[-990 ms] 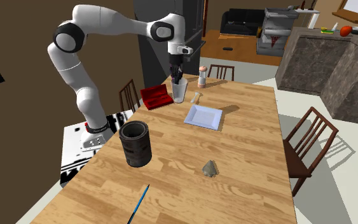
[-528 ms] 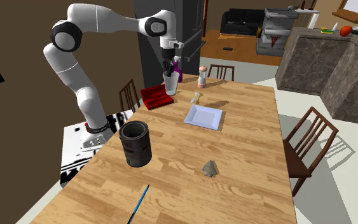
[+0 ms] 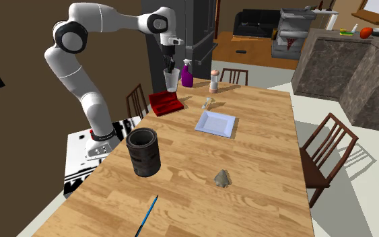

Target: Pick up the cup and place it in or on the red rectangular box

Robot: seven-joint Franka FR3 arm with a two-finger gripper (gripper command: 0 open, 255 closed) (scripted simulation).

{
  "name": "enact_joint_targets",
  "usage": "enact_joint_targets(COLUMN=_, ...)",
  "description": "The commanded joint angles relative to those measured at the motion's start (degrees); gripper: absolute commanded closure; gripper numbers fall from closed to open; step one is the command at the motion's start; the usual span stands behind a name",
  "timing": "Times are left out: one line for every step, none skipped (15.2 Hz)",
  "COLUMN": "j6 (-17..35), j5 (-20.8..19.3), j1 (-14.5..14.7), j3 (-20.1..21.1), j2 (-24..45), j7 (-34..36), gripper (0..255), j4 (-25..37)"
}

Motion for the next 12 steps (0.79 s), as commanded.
enact_joint_targets(j6=-0.9, j5=0.7, j1=1.1, j3=1.7, j2=0.4, j7=2.6, gripper=255, j4=0.9)
enact_joint_targets(j6=-1.2, j5=1.1, j1=1.7, j3=2.5, j2=0.6, j7=4.0, gripper=255, j4=1.4)
enact_joint_targets(j6=-1.6, j5=1.4, j1=2.3, j3=3.4, j2=0.9, j7=5.3, gripper=255, j4=1.9)
enact_joint_targets(j6=-1.9, j5=1.8, j1=2.9, j3=4.2, j2=1.3, j7=6.7, gripper=255, j4=2.5)
enact_joint_targets(j6=-2.3, j5=2.1, j1=3.4, j3=5.1, j2=1.7, j7=8.0, gripper=255, j4=3.1)
enact_joint_targets(j6=-2.6, j5=2.4, j1=4.0, j3=6.0, j2=2.2, j7=9.4, gripper=255, j4=3.8)
enact_joint_targets(j6=-3.0, j5=2.7, j1=4.6, j3=6.8, j2=2.8, j7=10.8, gripper=255, j4=4.6)
enact_joint_targets(j6=-3.5, j5=3.1, j1=5.4, j3=8.1, j2=3.7, j7=12.8, gripper=255, j4=5.8)
enact_joint_targets(j6=-2.7, j5=3.1, j1=5.5, j3=8.1, j2=3.6, j7=12.9, gripper=255, j4=5.0)
enact_joint_targets(j6=-1.9, j5=3.1, j1=5.5, j3=8.1, j2=3.6, j7=12.9, gripper=255, j4=4.2)
enact_joint_targets(j6=-1.2, j5=3.1, j1=5.5, j3=8.1, j2=3.6, j7=13.0, gripper=255, j4=3.4)
enact_joint_targets(j6=-0.4, j5=3.1, j1=5.5, j3=8.1, j2=3.5, j7=13.0, gripper=255, j4=2.6)
